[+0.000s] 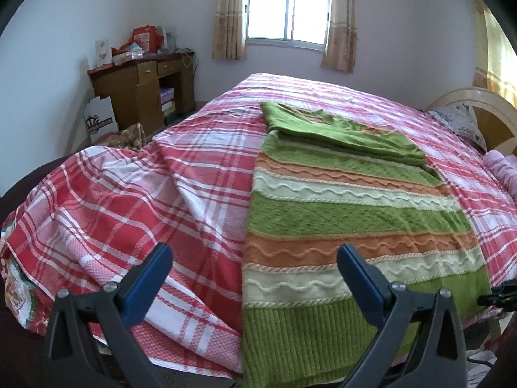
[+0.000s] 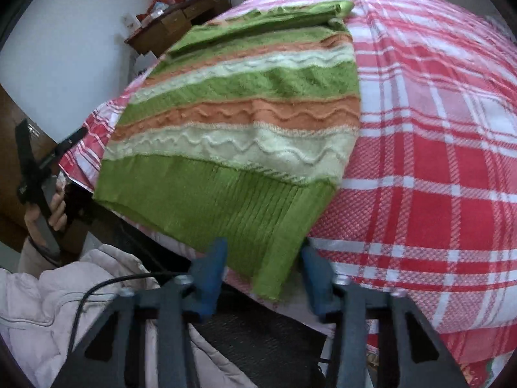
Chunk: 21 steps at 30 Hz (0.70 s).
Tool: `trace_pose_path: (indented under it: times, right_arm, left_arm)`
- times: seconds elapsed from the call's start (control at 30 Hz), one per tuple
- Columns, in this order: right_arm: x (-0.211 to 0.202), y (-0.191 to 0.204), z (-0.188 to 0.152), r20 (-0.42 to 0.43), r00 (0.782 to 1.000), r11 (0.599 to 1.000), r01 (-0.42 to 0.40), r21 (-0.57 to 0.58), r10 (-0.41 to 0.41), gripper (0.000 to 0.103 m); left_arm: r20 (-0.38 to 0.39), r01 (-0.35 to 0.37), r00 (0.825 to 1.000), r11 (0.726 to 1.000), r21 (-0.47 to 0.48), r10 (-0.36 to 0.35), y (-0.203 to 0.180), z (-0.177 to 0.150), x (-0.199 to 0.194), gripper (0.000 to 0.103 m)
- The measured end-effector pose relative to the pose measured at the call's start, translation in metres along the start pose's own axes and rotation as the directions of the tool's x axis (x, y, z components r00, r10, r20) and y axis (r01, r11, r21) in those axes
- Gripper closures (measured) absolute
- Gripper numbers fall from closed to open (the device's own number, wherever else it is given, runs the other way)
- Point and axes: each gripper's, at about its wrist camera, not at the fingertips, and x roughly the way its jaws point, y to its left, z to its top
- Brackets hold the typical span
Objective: Fold small clothes
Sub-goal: 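Grasp the sweater hem with the right tool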
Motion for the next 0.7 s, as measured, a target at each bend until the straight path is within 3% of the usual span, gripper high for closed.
trace_pose_path:
  times: [0.03,0.1,0.2,0.3,0.43,0.5,0.7]
  right_arm:
    - [0.002,-0.002,0.001,-0.009,1.000,1.000,0.002,0.010,-0.002,0.090]
    - [0.000,-0.007,0.003,-0.028,0.998,0.998,-0.050,0.041,0.051,0.095]
    - [-0.010,-0.008,0.009,-0.023,0.989,0.988,-0.146,0.056,0.147,0.096]
    - [-0.022,-0.006,0.030,0.025,0.962,0.959,-0.274,0.067,0.273,0.096]
    - [-0.034,-0.003,0.076,0.123,0.927,0.931,-0.362,0.053,0.354,0.096]
    - [-0.034,-0.007,0.100,0.163,0.920,0.929,-0.367,0.053,0.355,0.096]
    - [-0.005,-0.034,0.165,0.229,0.937,0.947,-0.296,0.126,0.263,0.096]
  left_arm:
    - [-0.002,0.002,1.000,1.000,-0.006,-0.002,0.000,0.001,0.001,0.000]
    - [-0.002,0.004,1.000,1.000,-0.008,-0.004,0.000,0.001,0.002,0.000]
    - [0.002,-0.002,1.000,1.000,-0.008,0.002,0.000,0.005,0.002,0.000]
    - [0.007,-0.006,1.000,1.000,-0.011,0.006,0.004,0.012,0.004,0.000]
    - [0.022,-0.023,0.999,1.000,-0.016,0.023,0.007,0.025,0.006,0.000]
    - [0.027,-0.026,0.999,0.999,-0.019,0.026,0.010,0.032,0.007,0.000]
    - [0.040,-0.019,0.999,0.999,-0.046,0.020,0.023,0.048,0.008,0.000]
